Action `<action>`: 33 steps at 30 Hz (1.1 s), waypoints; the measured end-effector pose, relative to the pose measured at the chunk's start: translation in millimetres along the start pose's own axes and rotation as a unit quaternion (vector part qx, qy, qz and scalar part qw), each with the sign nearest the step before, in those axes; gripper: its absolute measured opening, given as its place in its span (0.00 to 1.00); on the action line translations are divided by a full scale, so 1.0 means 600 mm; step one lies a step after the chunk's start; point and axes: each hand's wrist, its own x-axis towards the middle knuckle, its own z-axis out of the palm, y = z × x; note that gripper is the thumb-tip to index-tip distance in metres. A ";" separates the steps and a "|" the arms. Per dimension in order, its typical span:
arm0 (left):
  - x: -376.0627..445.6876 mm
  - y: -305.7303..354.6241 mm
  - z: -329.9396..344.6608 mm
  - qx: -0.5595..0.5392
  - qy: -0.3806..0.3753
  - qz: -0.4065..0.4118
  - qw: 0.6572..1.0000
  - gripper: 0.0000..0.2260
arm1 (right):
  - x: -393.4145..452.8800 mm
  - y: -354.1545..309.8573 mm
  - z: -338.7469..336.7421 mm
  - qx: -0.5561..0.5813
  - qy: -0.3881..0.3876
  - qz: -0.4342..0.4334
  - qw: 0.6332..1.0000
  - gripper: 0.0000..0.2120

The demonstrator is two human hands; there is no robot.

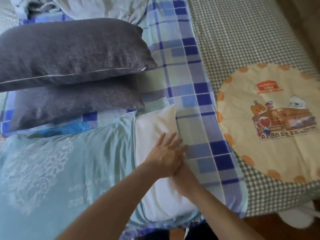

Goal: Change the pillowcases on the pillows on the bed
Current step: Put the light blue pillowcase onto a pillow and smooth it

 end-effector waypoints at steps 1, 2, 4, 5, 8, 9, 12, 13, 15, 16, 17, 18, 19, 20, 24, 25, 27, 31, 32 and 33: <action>0.007 -0.007 -0.026 0.067 -0.037 0.039 0.996 0.21 | -0.022 -0.010 -0.012 0.032 -0.025 -0.012 0.999 0.19; 0.008 -0.014 -0.049 0.136 -0.080 0.063 0.985 0.21 | -0.043 -0.016 -0.026 0.106 -0.050 -0.008 0.993 0.13; -0.013 -0.027 -0.087 0.223 -0.181 0.031 0.957 0.24 | -0.069 -0.012 -0.056 0.216 -0.100 -0.018 0.971 0.09; -0.034 -0.033 -0.104 0.233 -0.223 -0.005 0.947 0.27 | -0.073 -0.002 -0.065 0.235 -0.098 -0.014 0.967 0.10; -0.118 -0.063 -0.117 0.215 -0.205 -0.031 0.954 0.31 | -0.024 0.076 -0.039 0.129 0.054 0.080 0.987 0.15; -0.148 -0.074 -0.117 0.204 -0.159 -0.016 0.966 0.30 | -0.007 0.098 -0.027 0.063 0.087 0.126 0.986 0.17; -0.219 -0.101 -0.113 0.164 -0.037 0.000 0.986 0.24 | 0.033 0.133 0.020 -0.009 0.078 0.192 0.978 0.25; -0.234 -0.106 -0.109 0.146 -0.021 -0.014 0.989 0.23 | 0.036 0.127 0.030 0.025 0.074 0.207 0.975 0.24; -0.249 -0.103 -0.105 0.112 0.008 -0.034 0.993 0.19 | 0.040 0.118 0.053 0.117 0.069 0.209 0.969 0.19; -0.253 -0.101 -0.100 0.108 0.027 -0.032 0.993 0.18 | 0.038 0.111 0.062 0.153 0.049 0.192 0.968 0.15; -0.254 -0.100 -0.097 0.111 0.039 -0.024 0.993 0.17 | 0.030 0.105 0.060 0.144 0.023 0.176 0.974 0.13; -0.254 -0.098 -0.096 0.117 0.046 -0.012 0.992 0.16 | 0.030 0.111 0.063 0.155 0.014 0.184 0.970 0.13; -0.252 -0.097 -0.094 0.121 0.063 0.017 0.990 0.16 | 0.025 0.113 0.051 0.173 0.039 0.202 0.963 0.14; -0.247 -0.092 -0.096 0.117 0.081 0.050 0.989 0.16 | 0.023 0.119 0.038 0.214 0.086 0.214 0.949 0.15; -0.179 -0.018 -0.156 0.054 0.174 0.083 0.980 0.14 | -0.015 0.124 -0.078 0.279 0.278 0.203 0.896 0.14; -0.154 0.013 -0.170 0.047 0.187 0.078 0.978 0.14 | -0.034 0.137 -0.108 0.260 0.312 0.191 0.894 0.14; -0.089 0.083 -0.186 0.081 0.156 0.055 0.983 0.16 | -0.082 0.196 -0.162 0.176 0.358 0.166 0.902 0.10; 0.086 0.207 -0.146 0.145 -0.050 0.010 0.988 0.20 | -0.098 0.423 -0.178 0.135 0.188 0.243 0.942 0.10; 0.135 0.236 -0.126 0.120 -0.113 -0.009 0.986 0.21 | -0.090 0.482 -0.165 0.158 0.128 0.252 0.946 0.11; 0.195 0.259 -0.102 0.117 -0.163 -0.017 0.980 0.22 | -0.082 0.526 -0.153 0.181 0.105 0.264 0.942 0.10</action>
